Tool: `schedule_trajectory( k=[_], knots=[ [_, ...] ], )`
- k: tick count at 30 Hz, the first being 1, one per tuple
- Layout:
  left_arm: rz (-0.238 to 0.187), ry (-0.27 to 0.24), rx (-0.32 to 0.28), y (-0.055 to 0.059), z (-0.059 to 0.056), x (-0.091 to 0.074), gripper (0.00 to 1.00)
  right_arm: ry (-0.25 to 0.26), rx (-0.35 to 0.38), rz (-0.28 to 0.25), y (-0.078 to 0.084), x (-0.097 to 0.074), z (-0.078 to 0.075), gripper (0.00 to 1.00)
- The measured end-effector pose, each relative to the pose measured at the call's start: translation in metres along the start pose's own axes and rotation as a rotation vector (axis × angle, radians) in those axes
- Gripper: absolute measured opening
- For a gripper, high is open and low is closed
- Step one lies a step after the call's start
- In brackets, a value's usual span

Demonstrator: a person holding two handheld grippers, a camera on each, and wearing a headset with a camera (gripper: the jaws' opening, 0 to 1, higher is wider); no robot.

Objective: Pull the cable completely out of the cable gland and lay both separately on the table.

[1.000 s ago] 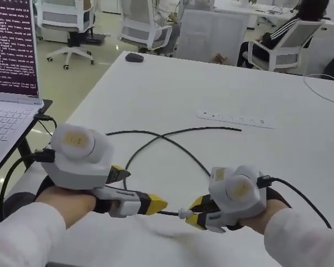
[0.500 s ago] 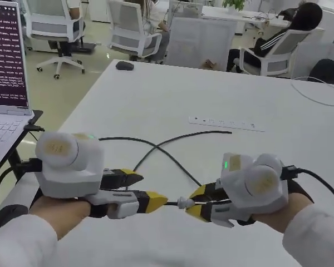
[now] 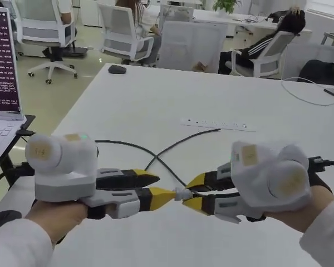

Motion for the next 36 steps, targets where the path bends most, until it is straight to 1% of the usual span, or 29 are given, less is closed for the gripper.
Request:
schedule_trajectory(
  k=[1,2,4,7,8,11,14,16,18,20,23,26,29,31,32,36],
  knots=[
    [-0.011,0.013,0.000,-0.002,-0.002,0.001,0.29,0.002,-0.006,-0.004,-0.001,-0.002,0.000,0.12],
    [-0.030,0.041,0.003,-0.006,-0.008,0.003,0.29,0.007,-0.017,-0.009,-0.003,-0.003,0.000,0.12],
    [-0.052,0.080,0.000,-0.011,-0.016,0.006,0.29,0.014,-0.037,-0.015,-0.009,-0.008,-0.001,0.12],
    [-0.038,0.094,0.026,-0.011,-0.021,0.008,0.28,0.021,-0.049,-0.026,-0.016,-0.014,-0.002,0.12],
    [-0.037,0.101,0.027,-0.010,-0.021,0.008,0.27,0.030,-0.050,-0.037,-0.019,-0.015,-0.003,0.12],
    [-0.043,0.122,0.031,-0.012,-0.025,0.009,0.23,0.035,-0.067,-0.053,-0.024,-0.018,-0.003,0.12],
    [-0.046,0.135,0.030,-0.012,-0.028,0.011,0.22,0.038,-0.092,-0.057,-0.024,-0.021,-0.002,0.12],
    [-0.048,0.142,0.027,-0.013,-0.030,0.011,0.21,0.042,-0.100,-0.072,-0.023,-0.024,-0.003,0.12],
    [-0.045,0.163,0.031,-0.012,-0.033,0.012,0.20,0.036,-0.104,-0.078,-0.023,-0.026,-0.002,0.12],
    [-0.045,0.175,0.040,-0.013,-0.036,0.013,0.19,0.040,-0.129,-0.087,-0.025,-0.028,-0.002,0.12],
    [-0.055,0.193,0.062,-0.016,-0.040,0.013,0.16,0.041,-0.138,-0.095,-0.027,-0.031,-0.004,0.12],
    [-0.064,0.211,0.042,-0.019,-0.041,0.010,0.16,0.036,-0.169,-0.114,-0.031,-0.033,-0.004,0.12],
    [-0.082,0.217,0.048,-0.022,-0.044,0.011,0.16,0.036,-0.187,-0.125,-0.034,-0.035,-0.003,0.12],
    [-0.085,0.218,0.049,-0.023,-0.043,0.011,0.16,0.039,-0.215,-0.126,-0.034,-0.035,-0.004,0.12],
    [-0.083,0.221,0.047,-0.023,-0.044,0.010,0.16,0.036,-0.214,-0.128,-0.034,-0.035,-0.004,0.12],
    [-0.088,0.233,0.060,-0.024,-0.047,0.009,0.16,0.032,-0.236,-0.158,-0.037,-0.037,-0.003,0.12]
  ],
)
Point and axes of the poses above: the centre of the closed fingertips' face, and the gripper's own axes: x roughly forward along the fingers, z roughly to its left, y roughly out of its underside, the point moved 1 cm from there along -x, roughly backward along the fingers, and after that the axes turned 10 degrees about y, right-handed, at the moved point
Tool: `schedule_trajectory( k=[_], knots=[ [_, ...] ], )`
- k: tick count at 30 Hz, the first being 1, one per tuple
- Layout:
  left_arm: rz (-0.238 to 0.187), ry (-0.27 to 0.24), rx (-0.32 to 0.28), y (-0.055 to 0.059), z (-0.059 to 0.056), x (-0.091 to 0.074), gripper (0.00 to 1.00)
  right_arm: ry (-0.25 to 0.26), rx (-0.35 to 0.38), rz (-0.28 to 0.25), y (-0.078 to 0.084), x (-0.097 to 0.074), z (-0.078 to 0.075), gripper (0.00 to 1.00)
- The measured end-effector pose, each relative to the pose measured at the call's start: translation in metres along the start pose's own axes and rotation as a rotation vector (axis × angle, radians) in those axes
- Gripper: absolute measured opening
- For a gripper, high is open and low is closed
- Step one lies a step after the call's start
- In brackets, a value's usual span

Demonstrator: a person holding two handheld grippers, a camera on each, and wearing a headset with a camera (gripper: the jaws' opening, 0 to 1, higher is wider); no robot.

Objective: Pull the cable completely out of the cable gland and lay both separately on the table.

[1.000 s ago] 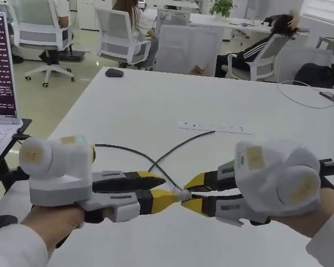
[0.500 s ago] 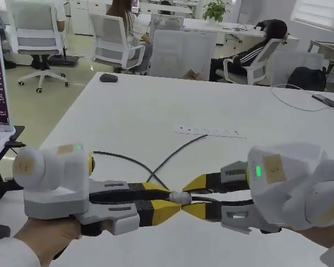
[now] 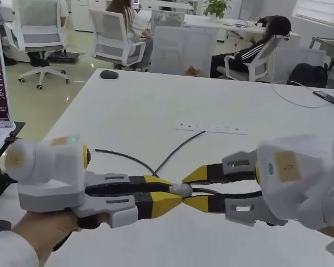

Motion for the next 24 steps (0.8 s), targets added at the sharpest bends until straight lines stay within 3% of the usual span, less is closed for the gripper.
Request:
schedule_trajectory(
  k=[4,7,8,10,12,15,20,24],
  knots=[
    [0.017,0.003,0.014,-0.001,-0.003,0.000,0.15,-0.010,0.002,-0.024,-0.002,-0.001,0.001,0.13],
    [0.019,0.011,0.015,-0.002,-0.005,0.001,0.15,-0.032,0.110,-0.051,-0.002,-0.003,0.000,0.13],
    [0.013,0.015,0.024,-0.003,-0.006,0.001,0.15,-0.037,0.168,-0.072,-0.003,-0.005,-0.002,0.15],
    [-0.007,0.021,0.033,-0.007,-0.009,-0.001,0.15,-0.058,0.421,-0.125,-0.007,-0.009,-0.007,0.19],
    [-0.034,0.025,0.042,-0.012,-0.010,-0.001,0.15,-0.070,0.538,-0.182,-0.006,-0.014,-0.013,0.19],
    [-0.069,0.047,0.055,-0.020,-0.015,-0.002,0.15,-0.106,0.692,-0.212,-0.001,-0.019,-0.013,0.18],
    [-0.079,0.081,0.089,-0.024,-0.023,0.002,0.15,-0.169,0.851,-0.297,-0.010,-0.024,-0.010,0.21],
    [-0.087,0.089,0.095,-0.025,-0.024,0.002,0.15,-0.187,0.872,-0.295,-0.010,-0.023,-0.006,0.18]
  ],
)
Point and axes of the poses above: the centre of the closed fingertips' face, and the gripper's own axes: x roughly forward along the fingers, z roughly to its left, y roughly out of its underside, the point moved 1 cm from there along -x, roughly backward along the fingers, and after that the axes turned 10 degrees about y, right-handed, at the moved point
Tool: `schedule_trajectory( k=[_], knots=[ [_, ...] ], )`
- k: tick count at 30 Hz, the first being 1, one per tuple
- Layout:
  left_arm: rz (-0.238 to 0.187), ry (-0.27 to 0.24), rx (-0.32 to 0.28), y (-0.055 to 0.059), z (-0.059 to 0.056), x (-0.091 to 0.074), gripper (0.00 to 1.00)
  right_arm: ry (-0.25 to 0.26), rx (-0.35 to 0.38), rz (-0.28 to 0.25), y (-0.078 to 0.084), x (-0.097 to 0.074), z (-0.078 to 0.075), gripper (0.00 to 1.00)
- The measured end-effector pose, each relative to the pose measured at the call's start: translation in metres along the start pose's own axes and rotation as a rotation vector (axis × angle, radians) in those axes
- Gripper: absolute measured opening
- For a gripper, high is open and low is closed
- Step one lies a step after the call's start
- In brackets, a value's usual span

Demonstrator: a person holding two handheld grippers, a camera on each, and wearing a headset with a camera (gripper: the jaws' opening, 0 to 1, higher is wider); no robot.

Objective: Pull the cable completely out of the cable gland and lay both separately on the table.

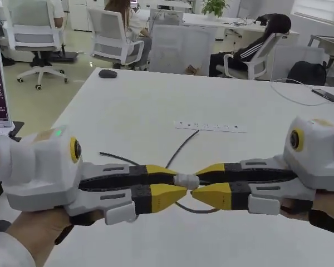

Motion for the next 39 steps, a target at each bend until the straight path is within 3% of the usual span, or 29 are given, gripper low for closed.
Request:
schedule_trajectory(
  k=[5,10,18,28,39],
  knots=[
    [0.012,0.010,0.028,0.000,-0.002,0.001,0.15,-0.041,0.038,0.020,0.003,0.003,0.006,0.16],
    [0.018,0.012,0.042,0.000,-0.002,0.001,0.15,-0.063,0.026,0.047,0.007,0.005,0.008,0.07],
    [0.013,0.003,0.047,-0.002,0.000,0.000,0.15,-0.088,0.095,0.007,-0.001,0.003,0.007,0.13],
    [0.027,0.012,0.060,0.000,-0.002,0.002,0.15,-0.100,0.092,0.025,0.001,0.003,0.011,0.13],
    [0.031,0.015,0.054,0.002,-0.002,0.004,0.15,-0.087,0.072,0.008,0.002,0.001,0.009,0.13]
  ],
)
Point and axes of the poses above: the centre of the closed fingertips' face, and the gripper's own axes: x roughly forward along the fingers, z roughly to its left, y roughly out of its underside, the point moved 1 cm from there along -x, roughly backward along the fingers, and after that the axes turned 10 degrees about y, right-handed, at the moved point
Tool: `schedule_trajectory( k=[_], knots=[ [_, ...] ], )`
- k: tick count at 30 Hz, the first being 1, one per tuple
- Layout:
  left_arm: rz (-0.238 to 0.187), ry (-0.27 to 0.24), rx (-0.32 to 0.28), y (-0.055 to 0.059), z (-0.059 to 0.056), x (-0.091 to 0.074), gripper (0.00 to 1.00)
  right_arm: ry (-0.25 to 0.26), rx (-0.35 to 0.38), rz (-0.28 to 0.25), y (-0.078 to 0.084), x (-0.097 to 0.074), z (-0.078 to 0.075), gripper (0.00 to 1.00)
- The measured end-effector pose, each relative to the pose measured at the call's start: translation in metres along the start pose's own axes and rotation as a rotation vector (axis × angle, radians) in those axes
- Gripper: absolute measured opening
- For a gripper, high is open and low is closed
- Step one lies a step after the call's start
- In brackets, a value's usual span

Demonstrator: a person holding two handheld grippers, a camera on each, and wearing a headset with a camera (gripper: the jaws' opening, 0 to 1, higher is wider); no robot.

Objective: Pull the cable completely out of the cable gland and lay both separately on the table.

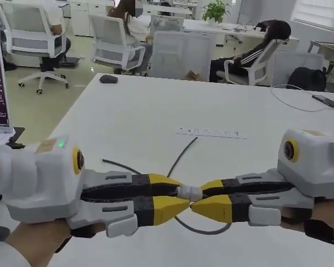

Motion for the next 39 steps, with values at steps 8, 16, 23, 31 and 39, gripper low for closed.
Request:
schedule_trajectory(
  k=[8,16,23,31,39],
  knots=[
    [-0.010,-0.006,-0.007,-0.001,0.002,-0.001,0.15,0.003,-0.021,-0.029,-0.007,-0.005,-0.001,0.15],
    [-0.012,0.002,-0.005,-0.002,-0.001,0.001,0.15,-0.016,-0.044,-0.047,-0.014,-0.003,0.003,0.14],
    [-0.054,-0.008,-0.017,-0.009,0.001,-0.004,0.15,-0.009,-0.064,-0.057,-0.020,0.000,0.003,0.13],
    [-0.050,-0.002,-0.090,-0.003,0.004,-0.006,0.14,0.021,-0.140,-0.029,-0.016,0.004,0.003,0.12],
    [0.037,0.004,-0.213,0.023,0.008,-0.010,0.04,0.114,-0.325,-0.050,-0.022,0.007,-0.010,0.11]
  ],
)
Point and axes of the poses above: the centre of the closed fingertips' face, and the gripper's own axes: x roughly forward along the fingers, z roughly to its left, y roughly out of its underside, the point moved 1 cm from there along -x, roughly backward along the fingers, and after that the axes turned 10 degrees about y, right-handed, at the moved point
